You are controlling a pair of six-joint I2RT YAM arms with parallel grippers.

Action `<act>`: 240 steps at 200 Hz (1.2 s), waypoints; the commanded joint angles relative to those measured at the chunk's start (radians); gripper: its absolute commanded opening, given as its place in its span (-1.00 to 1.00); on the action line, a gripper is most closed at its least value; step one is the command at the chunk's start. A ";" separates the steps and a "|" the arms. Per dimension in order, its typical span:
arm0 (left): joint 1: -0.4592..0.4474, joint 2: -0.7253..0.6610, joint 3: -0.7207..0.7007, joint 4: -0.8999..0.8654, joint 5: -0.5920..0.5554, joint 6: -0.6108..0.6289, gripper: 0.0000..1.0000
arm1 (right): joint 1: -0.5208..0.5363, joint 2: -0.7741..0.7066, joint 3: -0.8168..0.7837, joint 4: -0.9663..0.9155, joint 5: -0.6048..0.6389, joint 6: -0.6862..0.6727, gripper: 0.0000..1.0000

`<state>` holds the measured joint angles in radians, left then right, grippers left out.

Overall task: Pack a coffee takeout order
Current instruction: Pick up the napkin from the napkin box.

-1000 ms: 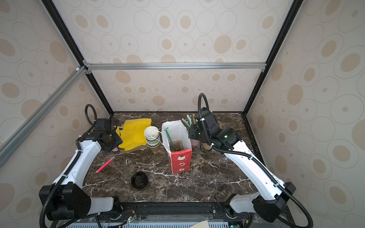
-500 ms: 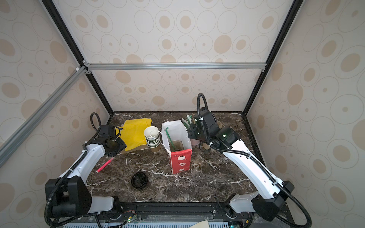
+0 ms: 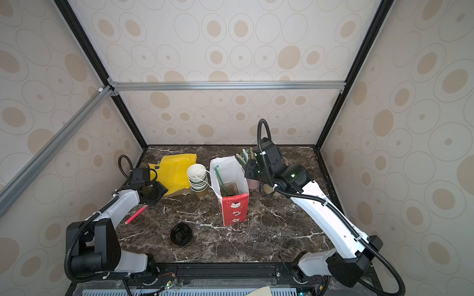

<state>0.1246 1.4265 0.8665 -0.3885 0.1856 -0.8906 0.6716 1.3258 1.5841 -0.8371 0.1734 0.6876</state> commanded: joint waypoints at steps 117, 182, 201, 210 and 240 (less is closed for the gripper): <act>0.021 0.060 -0.046 0.181 0.098 -0.120 -0.42 | -0.006 -0.027 0.010 -0.024 0.023 0.025 -0.16; 0.021 0.013 -0.050 0.150 0.083 -0.111 -0.65 | -0.006 -0.035 0.006 -0.030 0.028 0.024 -0.16; 0.022 -0.002 -0.046 0.138 0.077 -0.110 -0.67 | -0.005 -0.033 0.007 -0.027 0.022 0.024 -0.16; 0.022 -0.008 -0.046 0.134 0.075 -0.108 -0.68 | -0.005 -0.031 0.007 -0.028 0.020 0.024 -0.16; 0.021 -0.015 -0.051 0.137 0.073 -0.112 -0.73 | -0.005 -0.030 0.008 -0.028 0.016 0.020 -0.16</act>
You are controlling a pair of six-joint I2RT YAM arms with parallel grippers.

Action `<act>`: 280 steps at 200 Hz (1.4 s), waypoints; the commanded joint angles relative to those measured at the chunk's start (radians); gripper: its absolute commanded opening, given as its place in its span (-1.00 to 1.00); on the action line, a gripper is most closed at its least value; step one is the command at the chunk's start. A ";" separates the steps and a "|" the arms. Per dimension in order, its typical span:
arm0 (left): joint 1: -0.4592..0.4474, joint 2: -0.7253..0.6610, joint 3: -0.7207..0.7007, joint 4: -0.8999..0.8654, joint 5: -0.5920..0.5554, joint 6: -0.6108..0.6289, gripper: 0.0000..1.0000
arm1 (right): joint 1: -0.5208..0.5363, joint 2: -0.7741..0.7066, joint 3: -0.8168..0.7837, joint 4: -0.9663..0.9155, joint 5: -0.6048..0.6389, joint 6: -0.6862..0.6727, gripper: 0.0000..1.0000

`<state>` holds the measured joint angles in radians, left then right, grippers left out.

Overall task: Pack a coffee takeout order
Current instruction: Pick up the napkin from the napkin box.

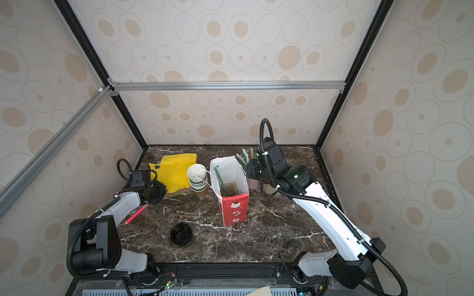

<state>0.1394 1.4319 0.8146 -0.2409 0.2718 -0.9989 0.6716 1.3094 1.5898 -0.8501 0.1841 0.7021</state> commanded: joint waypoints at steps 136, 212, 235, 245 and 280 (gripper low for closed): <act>0.005 -0.145 0.161 -0.052 -0.145 0.056 -1.00 | -0.007 0.011 0.091 -0.067 0.034 -0.033 -0.16; -0.004 -0.172 0.383 -0.031 -0.064 0.225 -1.00 | -0.021 0.148 0.318 -0.094 -0.067 -0.206 -0.15; -0.005 -0.187 0.460 -0.032 0.001 0.317 -1.00 | -0.021 0.219 0.438 -0.097 -0.191 -0.340 -0.25; -0.005 -0.198 0.485 -0.031 0.024 0.350 -1.00 | -0.021 0.251 0.489 -0.097 -0.241 -0.380 -0.25; -0.017 -0.228 0.546 0.040 0.125 0.349 -1.00 | 0.003 0.402 0.696 -0.086 -0.449 -0.442 -0.16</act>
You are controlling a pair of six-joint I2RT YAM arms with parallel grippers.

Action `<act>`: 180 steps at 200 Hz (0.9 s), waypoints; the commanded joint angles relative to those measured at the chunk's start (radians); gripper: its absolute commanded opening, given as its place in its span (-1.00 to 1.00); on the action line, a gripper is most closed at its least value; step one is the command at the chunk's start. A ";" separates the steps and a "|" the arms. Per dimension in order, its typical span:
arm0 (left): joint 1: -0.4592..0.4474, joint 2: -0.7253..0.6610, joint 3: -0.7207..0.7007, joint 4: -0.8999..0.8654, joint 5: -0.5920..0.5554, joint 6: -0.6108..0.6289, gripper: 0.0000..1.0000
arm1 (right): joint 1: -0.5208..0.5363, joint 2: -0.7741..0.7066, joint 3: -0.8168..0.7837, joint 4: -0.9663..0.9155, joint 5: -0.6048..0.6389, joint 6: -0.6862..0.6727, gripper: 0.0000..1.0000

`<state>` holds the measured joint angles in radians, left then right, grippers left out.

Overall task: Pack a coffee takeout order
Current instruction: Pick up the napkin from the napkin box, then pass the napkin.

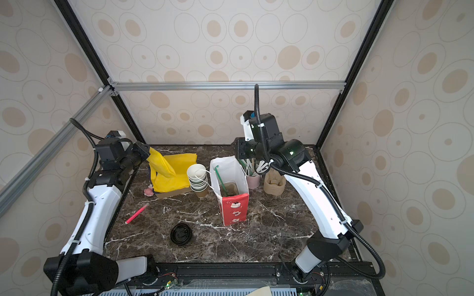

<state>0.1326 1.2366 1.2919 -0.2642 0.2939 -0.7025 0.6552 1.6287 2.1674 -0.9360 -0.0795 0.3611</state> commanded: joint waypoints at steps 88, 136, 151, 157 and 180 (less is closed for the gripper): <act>-0.101 -0.045 0.213 -0.083 0.250 0.080 -1.00 | 0.190 0.411 0.405 0.165 -0.219 -0.374 0.63; -0.111 -0.080 0.226 -0.133 0.255 0.071 -1.00 | 0.260 0.474 0.395 0.283 -0.136 -0.366 0.66; -0.115 -0.089 0.224 -0.139 0.260 0.060 -1.00 | 0.284 0.483 0.374 0.317 -0.077 -0.361 0.61; -0.114 -0.093 0.224 -0.142 0.264 0.061 -1.00 | 0.294 0.487 0.362 0.332 -0.037 -0.356 0.57; -0.116 -0.107 0.224 -0.168 0.266 0.069 -1.00 | 0.319 0.510 0.352 0.362 0.067 -0.342 0.41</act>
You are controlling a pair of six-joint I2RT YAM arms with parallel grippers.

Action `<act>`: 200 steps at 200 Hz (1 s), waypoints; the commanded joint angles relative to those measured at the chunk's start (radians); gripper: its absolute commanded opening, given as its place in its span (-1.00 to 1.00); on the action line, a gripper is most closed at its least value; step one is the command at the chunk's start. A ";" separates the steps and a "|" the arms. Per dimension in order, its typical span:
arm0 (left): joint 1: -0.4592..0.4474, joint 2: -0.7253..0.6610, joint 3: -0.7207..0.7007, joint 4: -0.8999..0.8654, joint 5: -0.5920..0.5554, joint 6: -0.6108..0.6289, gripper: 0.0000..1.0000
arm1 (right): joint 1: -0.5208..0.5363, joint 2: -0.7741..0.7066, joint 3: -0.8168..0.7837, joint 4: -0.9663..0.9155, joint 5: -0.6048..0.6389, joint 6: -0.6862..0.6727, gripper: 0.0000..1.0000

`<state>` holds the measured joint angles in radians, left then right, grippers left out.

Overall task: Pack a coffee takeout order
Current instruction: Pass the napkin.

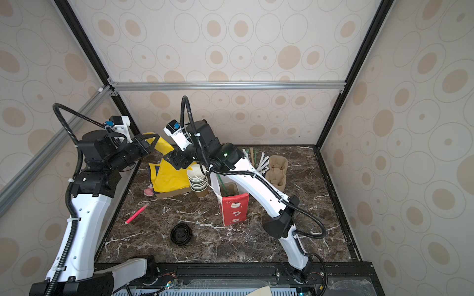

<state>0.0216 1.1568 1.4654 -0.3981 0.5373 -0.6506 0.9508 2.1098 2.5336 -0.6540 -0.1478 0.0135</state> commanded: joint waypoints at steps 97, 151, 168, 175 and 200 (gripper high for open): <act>-0.005 -0.065 0.038 -0.060 0.048 0.016 -1.00 | 0.049 0.069 -0.024 0.121 0.128 0.074 -0.33; -0.005 -0.078 0.064 -0.060 -0.009 0.039 0.30 | 0.048 0.010 -0.075 0.157 0.035 0.134 -1.00; -0.005 -0.085 0.090 -0.038 -0.087 0.053 0.58 | 0.045 -0.024 -0.095 0.158 0.034 0.188 -1.00; -0.005 -0.088 0.100 -0.027 -0.127 0.062 0.66 | 0.040 -0.037 -0.100 0.148 0.030 0.220 -1.00; -0.005 -0.106 0.116 0.018 -0.249 0.116 0.84 | 0.003 -0.096 -0.122 0.092 -0.002 0.354 -1.00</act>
<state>0.0204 1.0939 1.5185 -0.4599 0.4175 -0.6037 0.9836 2.1143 2.4256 -0.5266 -0.1047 0.2260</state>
